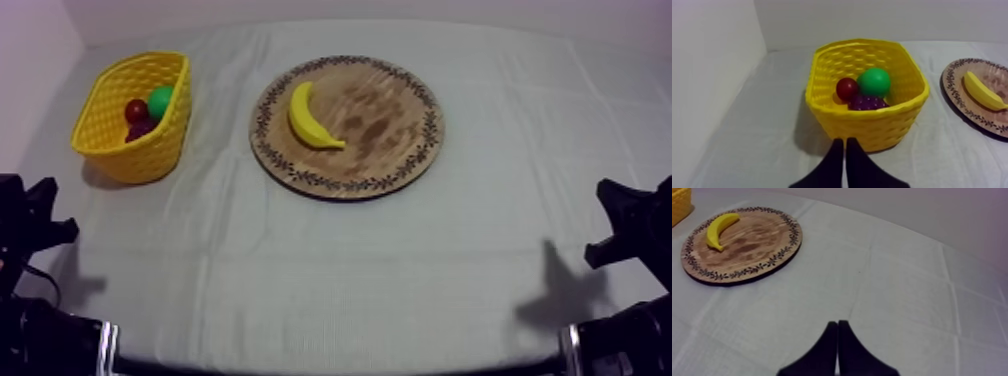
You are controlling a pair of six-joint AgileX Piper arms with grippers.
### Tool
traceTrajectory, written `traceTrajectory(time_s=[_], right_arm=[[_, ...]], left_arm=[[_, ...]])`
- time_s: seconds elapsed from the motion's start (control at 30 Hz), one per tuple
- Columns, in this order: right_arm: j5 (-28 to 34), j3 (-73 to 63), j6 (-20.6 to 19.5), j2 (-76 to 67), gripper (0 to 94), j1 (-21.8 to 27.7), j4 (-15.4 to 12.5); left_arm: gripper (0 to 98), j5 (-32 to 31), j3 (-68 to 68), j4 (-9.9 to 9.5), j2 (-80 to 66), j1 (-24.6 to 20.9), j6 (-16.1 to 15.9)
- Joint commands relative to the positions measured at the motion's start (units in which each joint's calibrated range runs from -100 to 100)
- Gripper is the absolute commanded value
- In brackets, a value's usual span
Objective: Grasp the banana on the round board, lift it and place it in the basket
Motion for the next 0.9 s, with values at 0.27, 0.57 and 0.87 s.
traceTrajectory(time_s=[0.27, 0.57, 0.87], right_arm=[[0.11, -0.03, 0.02, 0.0, 0.3, 0.0, 0.0], [0.11, -0.03, 0.02, 0.0, 0.3, 0.0, 0.0], [0.11, -0.03, 0.02, 0.0, 0.3, 0.0, 0.0]], left_arm=[[0.0, 1.13, -2.61, -2.1, 1.38, 0.82, 1.73], [0.0, 1.3, -16.32, -2.07, 13.71, 1.92, 3.62], [0.0, 3.29, -37.15, -2.33, 32.06, 4.28, 4.82]])
